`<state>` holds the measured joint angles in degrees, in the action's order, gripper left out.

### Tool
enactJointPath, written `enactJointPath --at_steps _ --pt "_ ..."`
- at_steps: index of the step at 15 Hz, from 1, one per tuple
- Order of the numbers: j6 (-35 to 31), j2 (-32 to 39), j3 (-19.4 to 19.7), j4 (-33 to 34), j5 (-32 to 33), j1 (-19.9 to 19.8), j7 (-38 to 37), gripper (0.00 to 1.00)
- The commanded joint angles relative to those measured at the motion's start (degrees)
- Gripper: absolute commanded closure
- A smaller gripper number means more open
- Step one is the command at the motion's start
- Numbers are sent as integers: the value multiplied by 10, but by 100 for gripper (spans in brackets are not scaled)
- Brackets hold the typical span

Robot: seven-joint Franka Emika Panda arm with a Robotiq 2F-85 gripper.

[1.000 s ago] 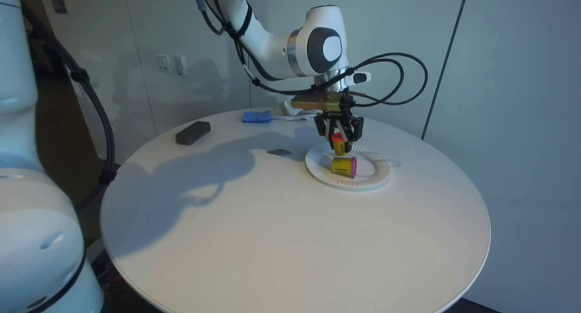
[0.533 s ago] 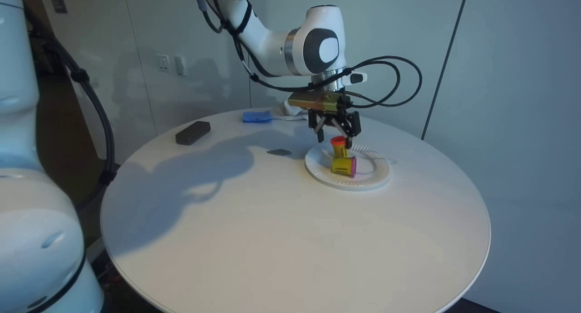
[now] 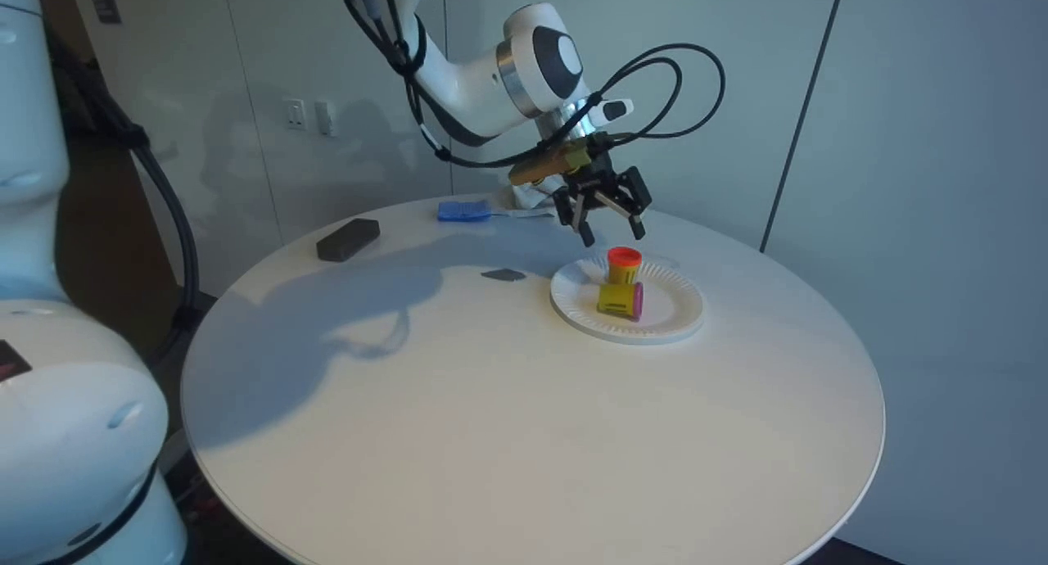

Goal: Put the yellow containers on the white plate.

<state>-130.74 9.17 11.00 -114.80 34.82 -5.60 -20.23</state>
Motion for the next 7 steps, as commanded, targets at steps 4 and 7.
enactJointPath --at_steps 4,7 --pt "6 -44 -54 -10 95 52 -49 0" --pt "27 -22 -60 7 104 52 -64 0"
